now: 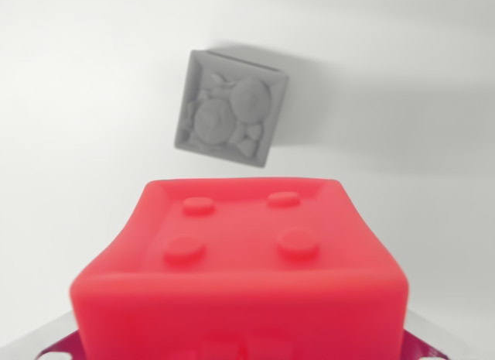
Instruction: Destack cube
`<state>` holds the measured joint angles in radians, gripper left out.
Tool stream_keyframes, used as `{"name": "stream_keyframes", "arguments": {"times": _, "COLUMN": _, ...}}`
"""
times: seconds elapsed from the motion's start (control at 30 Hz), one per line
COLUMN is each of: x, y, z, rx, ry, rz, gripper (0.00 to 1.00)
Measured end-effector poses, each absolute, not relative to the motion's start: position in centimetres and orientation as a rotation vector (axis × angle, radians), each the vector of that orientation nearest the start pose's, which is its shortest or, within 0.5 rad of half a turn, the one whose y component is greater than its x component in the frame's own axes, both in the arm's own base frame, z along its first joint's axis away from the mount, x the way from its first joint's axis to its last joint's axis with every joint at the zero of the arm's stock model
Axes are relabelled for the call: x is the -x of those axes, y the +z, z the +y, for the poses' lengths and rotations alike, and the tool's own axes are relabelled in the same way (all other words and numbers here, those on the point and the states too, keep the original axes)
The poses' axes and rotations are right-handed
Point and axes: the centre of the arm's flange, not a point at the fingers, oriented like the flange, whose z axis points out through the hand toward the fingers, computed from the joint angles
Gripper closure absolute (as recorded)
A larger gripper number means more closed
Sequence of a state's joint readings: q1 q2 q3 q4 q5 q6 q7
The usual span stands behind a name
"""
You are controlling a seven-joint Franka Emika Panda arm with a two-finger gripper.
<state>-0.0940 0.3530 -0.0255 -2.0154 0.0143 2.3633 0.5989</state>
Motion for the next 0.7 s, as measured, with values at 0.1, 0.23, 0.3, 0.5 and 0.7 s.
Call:
{"name": "stream_keyframes", "arguments": {"times": 0.1, "x": -59.3, "y": 27.5, "z": -7.3, "rx": 2.951, "ry": 0.008, "rz": 1.077, "gripper": 1.0}}
{"name": "stream_keyframes", "arguments": {"times": 0.23, "x": -58.8, "y": 27.4, "z": -7.6, "rx": 2.972, "ry": 0.008, "rz": 1.016, "gripper": 1.0}}
{"name": "stream_keyframes", "arguments": {"times": 0.3, "x": -58.5, "y": 27.2, "z": -7.8, "rx": 2.983, "ry": 0.007, "rz": 0.984, "gripper": 1.0}}
{"name": "stream_keyframes", "arguments": {"times": 0.5, "x": -57.8, "y": 26.8, "z": -8.2, "rx": 3.012, "ry": 0.007, "rz": 0.891, "gripper": 1.0}}
{"name": "stream_keyframes", "arguments": {"times": 0.7, "x": -57.0, "y": 26.6, "z": -8.6, "rx": 3.034, "ry": 0.008, "rz": 0.81, "gripper": 1.0}}
